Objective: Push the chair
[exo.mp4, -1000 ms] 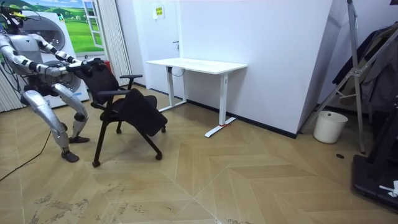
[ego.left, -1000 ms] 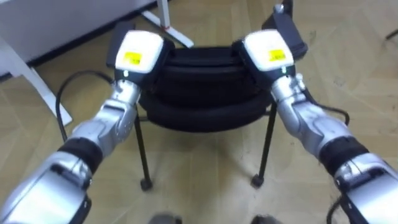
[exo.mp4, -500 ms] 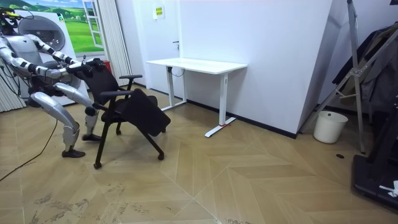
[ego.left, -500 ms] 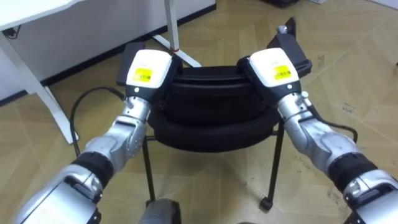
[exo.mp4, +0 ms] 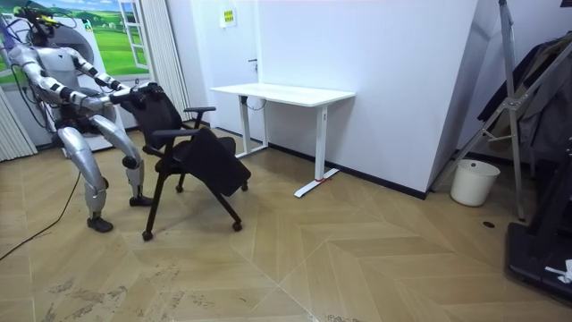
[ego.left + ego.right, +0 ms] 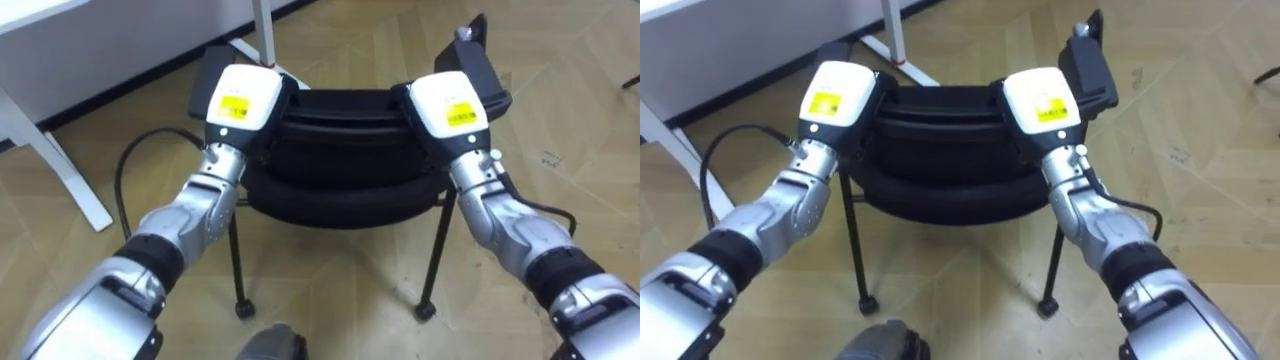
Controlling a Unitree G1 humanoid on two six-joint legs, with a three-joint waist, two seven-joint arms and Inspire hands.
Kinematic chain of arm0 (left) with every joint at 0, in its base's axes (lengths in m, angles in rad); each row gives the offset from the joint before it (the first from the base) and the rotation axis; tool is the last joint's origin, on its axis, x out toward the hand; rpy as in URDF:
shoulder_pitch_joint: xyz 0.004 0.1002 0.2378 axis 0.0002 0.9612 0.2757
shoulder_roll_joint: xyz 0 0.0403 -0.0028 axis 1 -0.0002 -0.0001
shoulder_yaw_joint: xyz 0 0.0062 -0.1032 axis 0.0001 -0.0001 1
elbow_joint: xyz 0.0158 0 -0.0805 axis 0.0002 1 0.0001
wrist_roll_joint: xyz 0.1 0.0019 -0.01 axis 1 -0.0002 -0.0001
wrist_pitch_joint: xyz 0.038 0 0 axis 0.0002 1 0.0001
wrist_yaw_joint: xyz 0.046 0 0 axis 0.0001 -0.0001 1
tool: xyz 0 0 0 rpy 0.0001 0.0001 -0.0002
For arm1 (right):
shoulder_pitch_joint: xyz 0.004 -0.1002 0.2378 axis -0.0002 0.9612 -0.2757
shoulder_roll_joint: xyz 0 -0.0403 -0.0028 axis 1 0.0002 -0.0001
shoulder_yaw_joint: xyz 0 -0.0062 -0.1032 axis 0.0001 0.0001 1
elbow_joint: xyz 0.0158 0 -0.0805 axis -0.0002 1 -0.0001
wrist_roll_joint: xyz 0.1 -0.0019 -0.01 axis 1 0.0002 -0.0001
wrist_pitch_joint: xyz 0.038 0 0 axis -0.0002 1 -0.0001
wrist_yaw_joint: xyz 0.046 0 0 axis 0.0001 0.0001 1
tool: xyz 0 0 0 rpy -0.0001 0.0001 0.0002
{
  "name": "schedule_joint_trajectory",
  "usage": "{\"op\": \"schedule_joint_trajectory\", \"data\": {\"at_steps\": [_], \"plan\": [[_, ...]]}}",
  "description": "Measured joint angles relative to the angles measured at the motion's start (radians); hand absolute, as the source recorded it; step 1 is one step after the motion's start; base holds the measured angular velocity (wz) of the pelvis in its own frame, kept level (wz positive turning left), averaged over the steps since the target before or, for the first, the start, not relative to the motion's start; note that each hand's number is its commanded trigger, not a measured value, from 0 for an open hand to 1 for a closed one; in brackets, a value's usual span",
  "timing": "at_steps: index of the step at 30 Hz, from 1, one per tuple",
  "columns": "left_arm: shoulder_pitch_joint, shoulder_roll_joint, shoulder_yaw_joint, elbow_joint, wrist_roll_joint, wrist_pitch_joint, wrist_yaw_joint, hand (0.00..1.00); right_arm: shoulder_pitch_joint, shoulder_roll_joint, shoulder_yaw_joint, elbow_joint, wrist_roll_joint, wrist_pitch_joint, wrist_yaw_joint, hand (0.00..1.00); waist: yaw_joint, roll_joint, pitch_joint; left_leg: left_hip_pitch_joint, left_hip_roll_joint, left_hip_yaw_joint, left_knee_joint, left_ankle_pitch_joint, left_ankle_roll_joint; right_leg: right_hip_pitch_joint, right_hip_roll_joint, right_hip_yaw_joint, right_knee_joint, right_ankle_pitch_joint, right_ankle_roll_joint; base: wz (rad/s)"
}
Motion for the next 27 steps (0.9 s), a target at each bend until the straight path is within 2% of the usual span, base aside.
{"op": "schedule_joint_trajectory", "data": {"at_steps": [1,2,3,4,5,6,7,8,9,10,11,13,14,16,17,18,19,20,21,22,23,24,25,26,27], "plan": [[0.004,-0.001,0.001,-0.007,0.002,-0.002,0.0,1.0,0.006,-0.001,0.0,-0.001,-0.002,0.001,-0.014,1.0,-0.004,-0.006,-0.0015,0.004,-0.01,-0.001,-0.001,0.0,0.0,0.02,-0.038,-0.035,-0.005,0.0,0.009,0.49],[0.003,-0.003,0.006,-0.011,0.006,-0.005,0.001,1.0,0.012,-0.002,0.001,-0.002,-0.004,0.003,-0.02,1.0,-0.003,-0.011,-0.0013,0.012,-0.01,0.003,-0.002,-0.002,0.001,0.034,-0.067,-0.062,-0.011,0.001,0.011,0.2],[0.027,0.001,0.009,-0.018,0.009,-0.013,0.026,1.0,0.015,0.003,0.016,-0.002,-0.005,0.006,-0.02,1.0,0.013,-0.009,-0.0045,0.037,0.015,0.013,0.03,-0.015,0.017,0.071,-0.123,-0.14,-0.025,0.005,0.018,-0.53],[0.065,0.008,0.012,-0.022,0.009,-0.022,0.056,1.0,0.022,0.011,0.034,0.001,-0.008,0.009,-0.02,1.0,0.058,0.016,-0.0278,0.061,0.049,0.01,0.054,-0.044,0.015,0.117,-0.14,-0.205,-0.042,0.019,0.042,-0.78],[0.078,0.013,0.015,-0.023,0.013,-0.025,0.067,1.0,0.023,0.011,0.04,0.001,-0.012,0.009,-0.021,1.0,0.074,0.034,-0.0418,0.063,0.058,0.007,0.06,-0.071,0.045,0.138,-0.141,-0.228,-0.035,0.028,0.052,-0.72],[0.081,0.032,0.039,-0.029,0.034,-0.034,0.079,1.0,0.012,0.026,0.038,0.005,-0.019,0.012,-0.022,1.0,0.088,0.019,-0.0365,0.067,0.024,-0.035,0.068,-0.091,0.041,0.152,-0.145,-0.208,0.006,0.085,0.006,0.08],[0.073,0.028,0.074,-0.026,0.063,-0.035,0.079,1.0,-0.001,0.031,0.034,0.005,-0.023,0.015,-0.024,1.0,0.087,0.0,-0.0348,0.065,-0.03,-0.096,0.063,-0.088,0.034,0.152,-0.12,-0.173,0.029,0.104,0.003,0.61],[0.048,0.028,0.076,-0.006,0.071,-0.04,0.079,1.0,-0.007,0.033,0.029,0.006,-0.018,0.019,-0.024,1.0,0.086,0.011,-0.0263,0.068,-0.043,-0.145,0.063,-0.087,0.022,0.142,-0.101,-0.153,0.067,0.154,-0.011,0.85],[0.04,0.029,0.076,-0.001,0.074,-0.043,0.08,1.0,-0.007,0.036,0.03,0.006,-0.014,0.023,-0.024,1.0,0.088,0.013,-0.024,0.071,-0.044,-0.159,0.061,-0.084,0.012,0.137,-0.094,-0.144,0.085,0.173,-0.018,0.77],[0.039,0.031,0.076,0.0,0.075,-0.042,0.085,1.0,-0.008,0.038,0.031,0.006,-0.009,0.026,-0.024,1.0,0.101,0.012,-0.0178,0.084,-0.044,-0.172,0.06,-0.087,0.009,0.134,-0.08,-0.116,0.108,0.196,-0.023,0.45],[0.039,0.032,0.076,0.0,0.076,-0.042,0.089,1.0,-0.009,0.039,0.032,0.004,-0.009,0.027,-0.024,1.0,0.112,0.011,-0.0147,0.089,-0.044,-0.176,0.061,-0.092,0.008,0.133,-0.073,-0.101,0.117,0.198,-0.026,0.38],[0.036,0.033,0.095,0.003,0.075,-0.04,0.119,1.0,-0.044,0.038,0.047,0.002,-0.01,0.037,-0.024,1.0,0.142,0.021,-0.0042,0.091,-0.043,-0.209,0.069,-0.107,-0.009,0.133,-0.031,-0.069,0.117,0.195,-0.02,0.3],[0.031,0.033,0.103,-0.001,0.075,-0.04,0.123,1.0,-0.056,0.038,0.048,0.002,-0.01,0.041,-0.024,1.0,0.148,0.024,-0.0021,0.092,-0.043,-0.219,0.07,-0.109,-0.013,0.134,-0.021,-0.063,0.115,0.194,-0.018,0.34],[0.017,0.028,0.115,0.013,0.073,-0.038,0.132,1.0,-0.092,0.032,0.061,0.002,-0.008,0.057,-0.022,1.0,0.195,0.026,0.0137,0.098,-0.044,-0.247,0.064,-0.113,-0.026,0.122,0.002,-0.042,0.127,0.194,-0.018,0.27],[0.014,0.028,0.127,0.017,0.074,-0.034,0.141,1.0,-0.104,0.033,0.065,0.0,-0.008,0.066,-0.019,1.0,0.22,0.023,0.0156,0.101,-0.047,-0.272,0.06,-0.118,-0.038,0.113,0.016,-0.024,0.139,0.201,-0.018,0.21],[0.013,0.028,0.133,0.02,0.075,-0.034,0.145,1.0,-0.11,0.034,0.07,0.0,-0.008,0.071,-0.016,1.0,0.227,0.025,0.016,0.104,-0.049,-0.288,0.059,-0.121,-0.042,0.113,0.024,-0.021,0.143,0.207,-0.019,0.27],[0.01,0.028,0.144,0.027,0.078,-0.035,0.153,1.0,-0.119,0.037,0.072,-0.001,-0.008,0.073,-0.012,1.0,0.246,0.025,0.0155,0.111,-0.059,-0.338,0.054,-0.124,-0.052,0.099,0.044,-0.001,0.157,0.218,-0.025,0.21],[0.011,0.029,0.148,0.027,0.078,-0.035,0.16,1.0,-0.118,0.039,0.075,0.0,-0.008,0.073,-0.01,1.0,0.257,0.035,0.0203,0.116,-0.065,-0.38,0.052,-0.127,-0.061,0.085,0.065,0.026,0.156,0.183,-0.021,-0.29],[0.014,0.031,0.171,0.026,0.077,-0.034,0.183,1.0,-0.157,0.043,0.094,0.002,-0.009,0.073,0.005,1.0,0.299,0.032,0.0194,0.119,-0.063,-0.448,0.049,-0.133,-0.079,0.018,0.126,0.098,0.107,0.072,-0.027,-0.56],[0.024,0.032,0.207,0.029,0.075,-0.028,0.206,1.0,-0.206,0.054,0.12,0.014,-0.016,0.078,0.026,1.0,0.316,0.046,0.0229,0.109,-0.071,-0.5,0.05,-0.126,-0.092,-0.042,0.164,0.124,0.008,0.032,-0.037,-0.47],[0.025,0.032,0.215,0.029,0.073,-0.023,0.21,1.0,-0.224,0.057,0.129,0.018,-0.018,0.082,0.029,1.0,0.322,0.043,0.021,0.101,-0.085,-0.525,0.048,-0.12,-0.102,-0.058,0.177,0.142,-0.059,0.027,-0.037,0.43],[0.026,0.027,0.223,0.028,0.064,-0.01,0.21,1.0,-0.238,0.058,0.13,0.019,-0.028,0.087,0.036,1.0,0.317,0.036,0.0196,0.085,-0.098,-0.529,0.047,-0.12,-0.109,-0.059,0.187,0.126,-0.057,0.026,-0.075,1.13],[0.028,0.021,0.221,0.017,0.06,0.002,0.195,1.0,-0.234,0.061,0.13,0.016,-0.023,0.092,0.038,1.0,0.306,0.03,0.0227,0.077,-0.075,-0.469,0.039,-0.115,-0.112,-0.037,0.159,0.059,-0.034,0.03,-0.082,1.29],[0.029,0.021,0.215,0.008,0.06,0.006,0.186,1.0,-0.229,0.058,0.131,0.017,-0.015,0.091,0.041,1.0,0.301,0.027,0.0232,0.075,-0.052,-0.434,0.034,-0.107,-0.112,-0.018,0.157,0.031,-0.035,0.03,-0.082,1.2],[0.036,0.025,0.201,-0.014,0.06,0.019,0.173,1.0,-0.219,0.06,0.132,0.025,-0.003,0.089,0.049,1.0,0.299,0.02,0.0214,0.083,-0.012,-0.36,0.017,-0.089,-0.111,0.009,0.168,0.018,-0.047,0.03,-0.083,0.87]]}}
